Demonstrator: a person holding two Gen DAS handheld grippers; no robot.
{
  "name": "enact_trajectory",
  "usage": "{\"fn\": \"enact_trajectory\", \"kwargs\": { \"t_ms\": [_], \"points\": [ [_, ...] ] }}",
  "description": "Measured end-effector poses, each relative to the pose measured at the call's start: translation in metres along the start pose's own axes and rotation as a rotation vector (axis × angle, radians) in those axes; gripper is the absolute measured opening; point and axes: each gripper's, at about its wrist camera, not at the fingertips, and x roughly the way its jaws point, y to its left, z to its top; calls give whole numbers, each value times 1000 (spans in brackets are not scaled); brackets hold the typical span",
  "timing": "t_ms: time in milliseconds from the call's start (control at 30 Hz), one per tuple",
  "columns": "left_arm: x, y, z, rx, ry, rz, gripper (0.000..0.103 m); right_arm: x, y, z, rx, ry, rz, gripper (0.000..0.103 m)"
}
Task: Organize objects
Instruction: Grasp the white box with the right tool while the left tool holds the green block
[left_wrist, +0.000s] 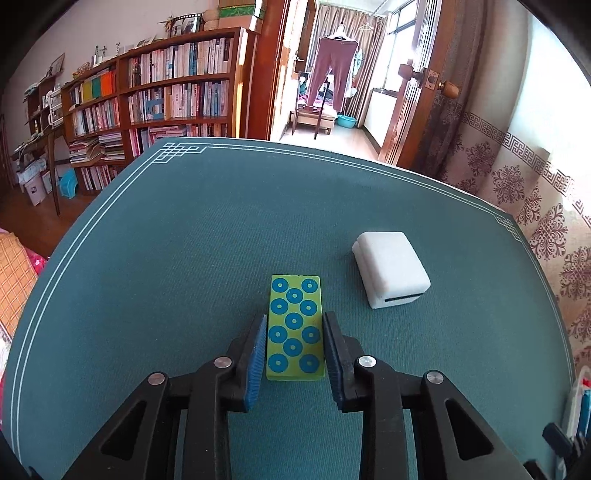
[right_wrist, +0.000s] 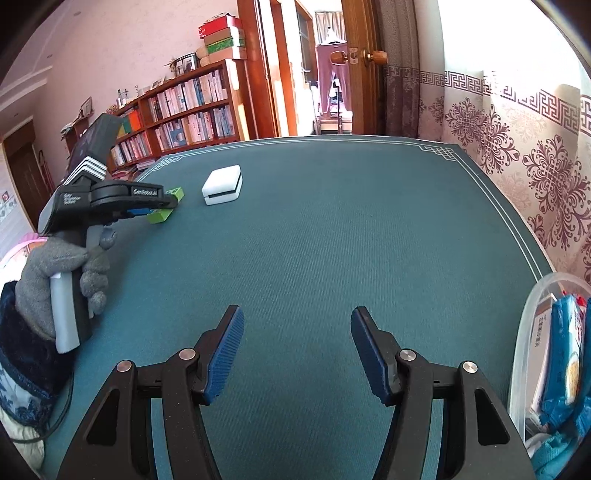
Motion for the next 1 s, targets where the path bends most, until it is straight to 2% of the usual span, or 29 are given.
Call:
{"fn": "enact_trajectory", "kwargs": {
  "t_ms": [200,433,533,667,867,967,1000],
  "points": [
    [-21,20,-7,-41,-31,-9,31,45,26,42,-34,25,45,62],
    [-19,27,-7,-79,-35,-9,31,109,51,90,-16,102,120,62],
    [-17,29,-9,-86,-41,18,31,132,61,106,-7,116,135,62],
    [-12,37,-10,-116,-28,35,31,152,79,123,-50,112,128,62],
    [-4,44,-12,-151,-4,46,31,180,100,135,-120,128,72,61],
    [-5,41,-12,-143,-7,45,31,186,105,132,-136,129,42,57],
    [-5,40,-12,-139,-7,45,31,184,106,130,-146,122,29,52]
  ]
}}
